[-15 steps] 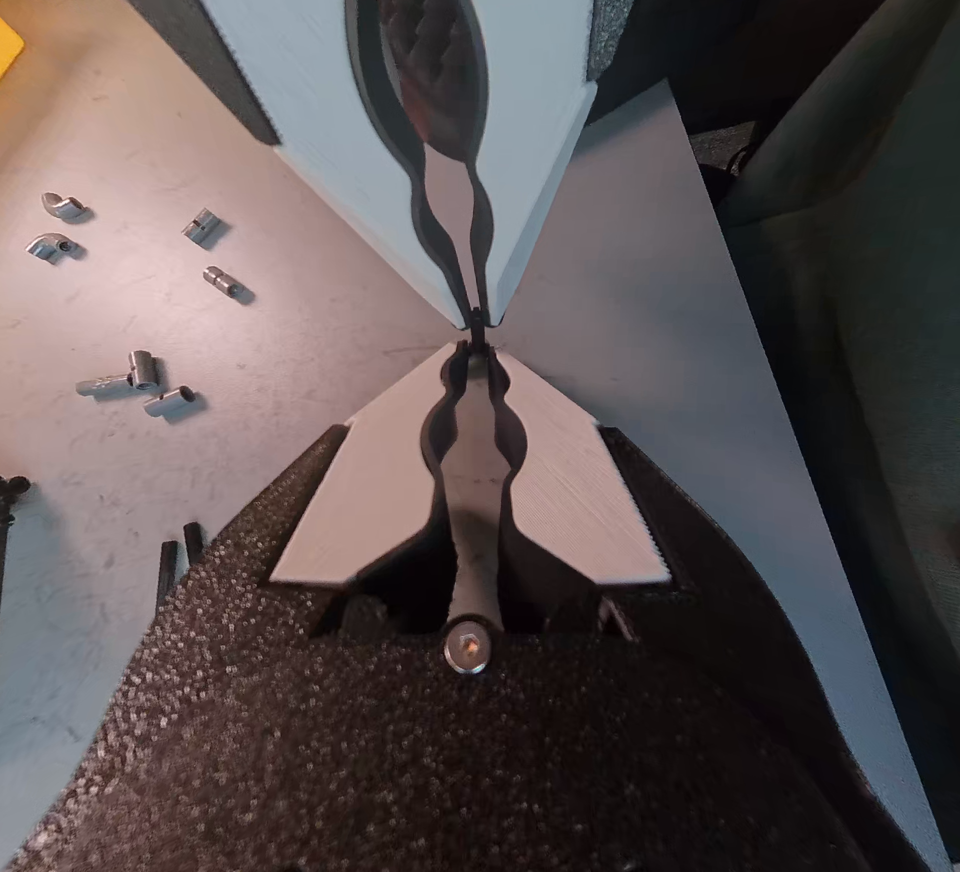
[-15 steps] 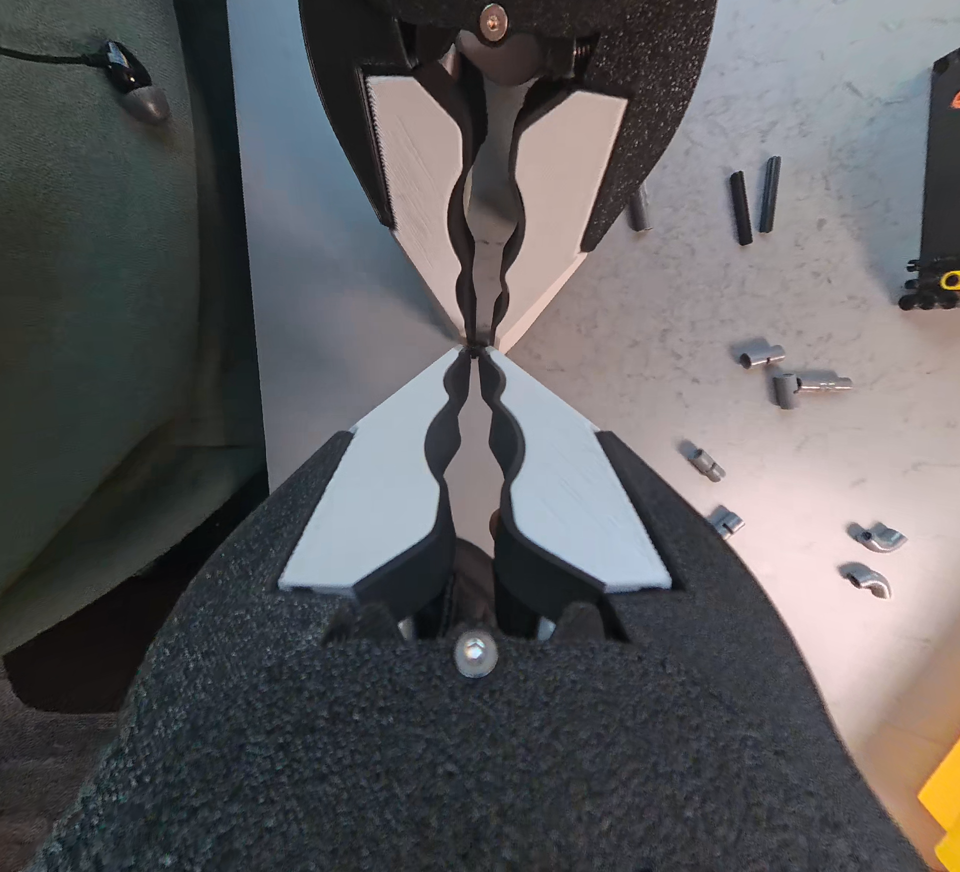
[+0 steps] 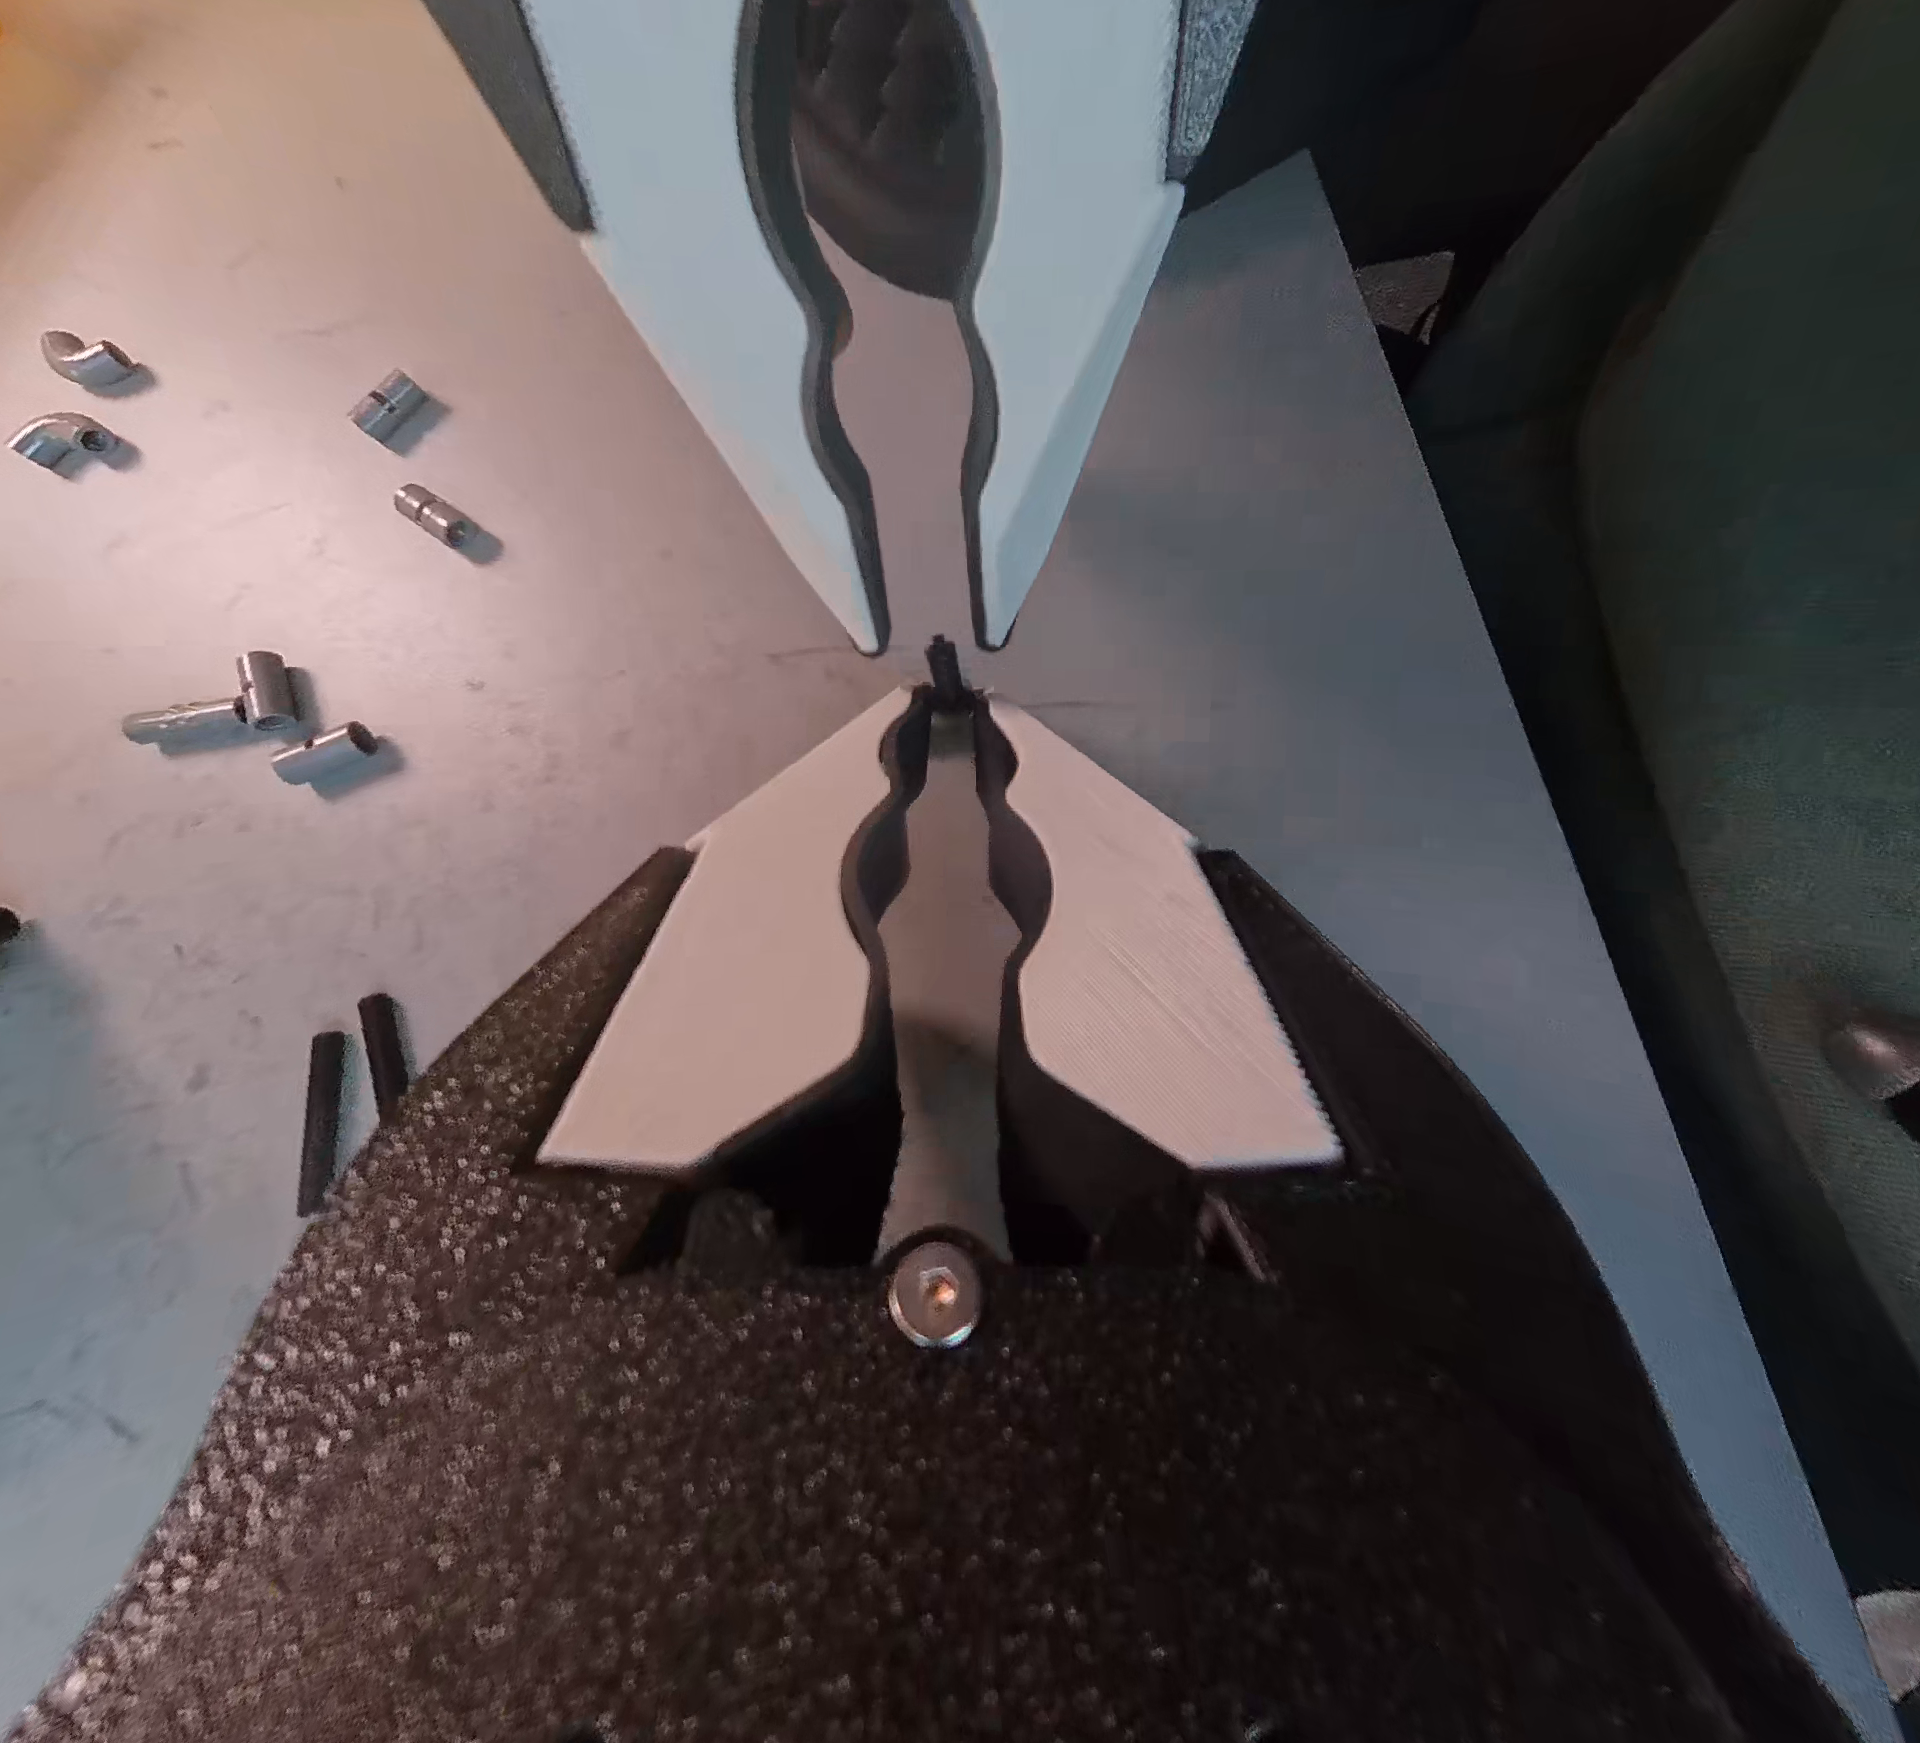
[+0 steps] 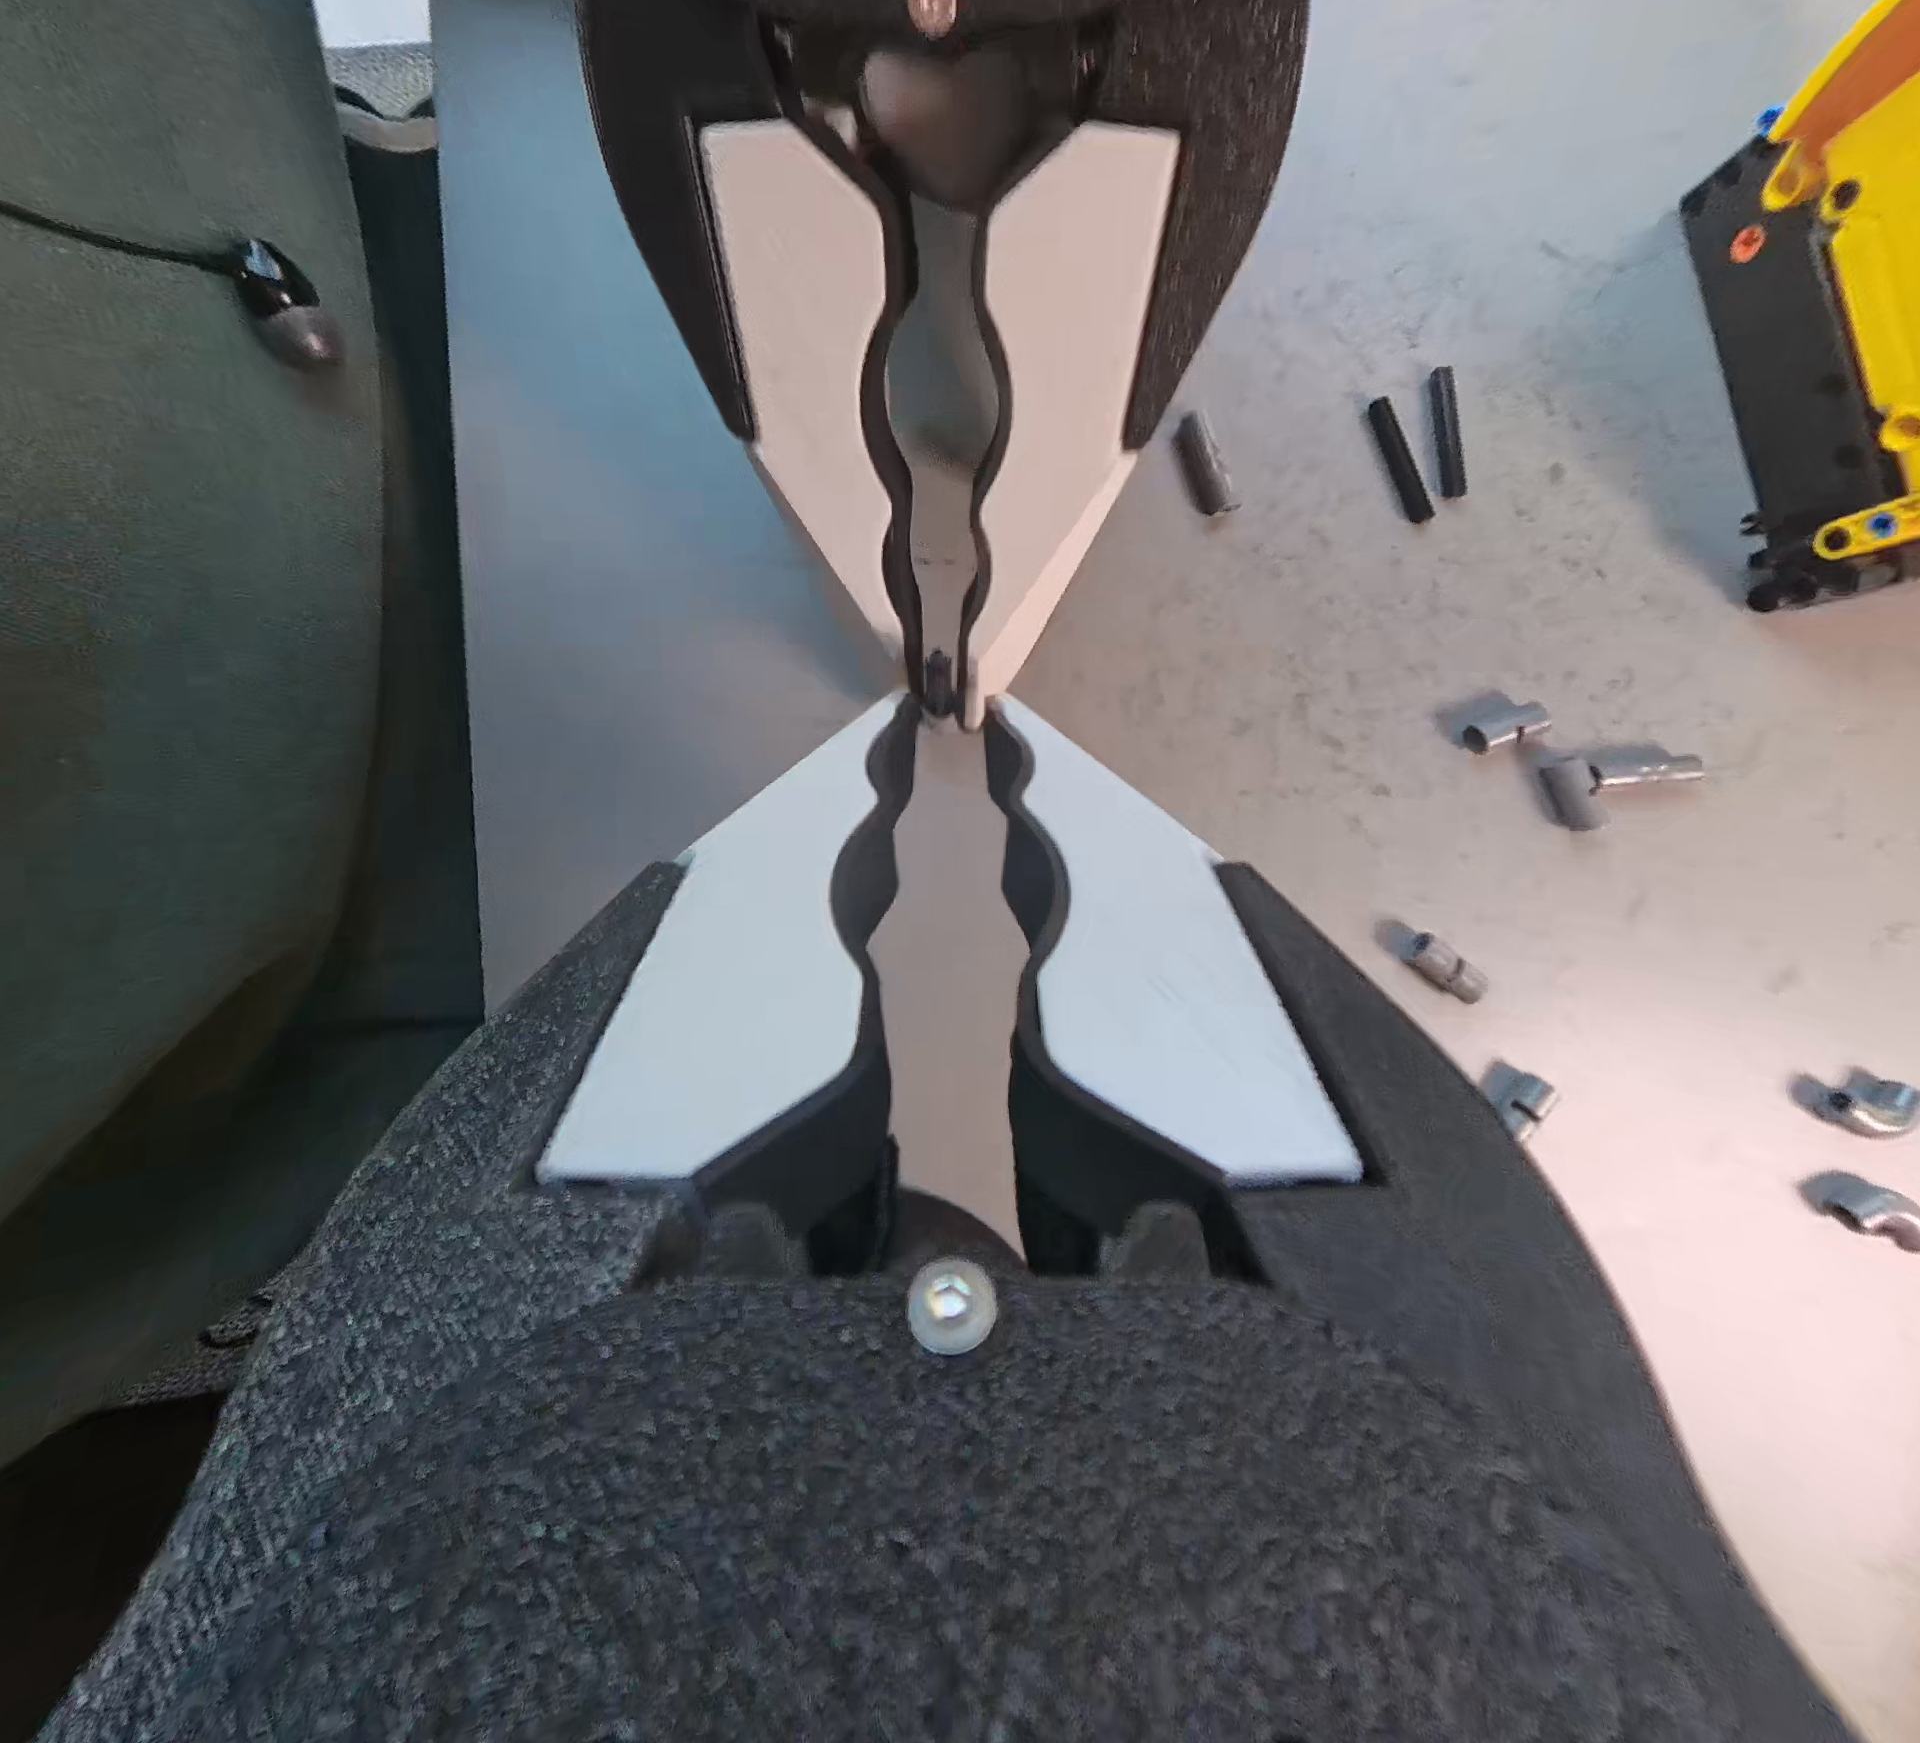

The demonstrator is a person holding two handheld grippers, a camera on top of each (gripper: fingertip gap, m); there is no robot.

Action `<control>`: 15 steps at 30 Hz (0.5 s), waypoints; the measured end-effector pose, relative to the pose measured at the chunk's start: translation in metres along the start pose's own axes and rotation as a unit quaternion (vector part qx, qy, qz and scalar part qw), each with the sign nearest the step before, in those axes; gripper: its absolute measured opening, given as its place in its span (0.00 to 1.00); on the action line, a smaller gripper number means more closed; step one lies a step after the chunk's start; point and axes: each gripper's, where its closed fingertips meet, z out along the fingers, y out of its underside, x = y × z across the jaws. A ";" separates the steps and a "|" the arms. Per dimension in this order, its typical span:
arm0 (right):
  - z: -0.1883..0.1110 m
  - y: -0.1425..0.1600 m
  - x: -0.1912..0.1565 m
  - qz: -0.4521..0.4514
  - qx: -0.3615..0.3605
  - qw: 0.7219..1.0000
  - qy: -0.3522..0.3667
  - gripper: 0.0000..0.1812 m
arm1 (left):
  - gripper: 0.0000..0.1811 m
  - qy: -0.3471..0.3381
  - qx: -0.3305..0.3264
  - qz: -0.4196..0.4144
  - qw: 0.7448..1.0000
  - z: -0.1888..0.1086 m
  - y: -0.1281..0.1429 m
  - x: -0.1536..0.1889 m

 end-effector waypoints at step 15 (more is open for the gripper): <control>0.007 -0.009 0.012 -0.043 0.054 0.997 0.027 0.07 | 0.04 -0.003 -0.016 -0.010 1.000 -0.009 0.016 -0.011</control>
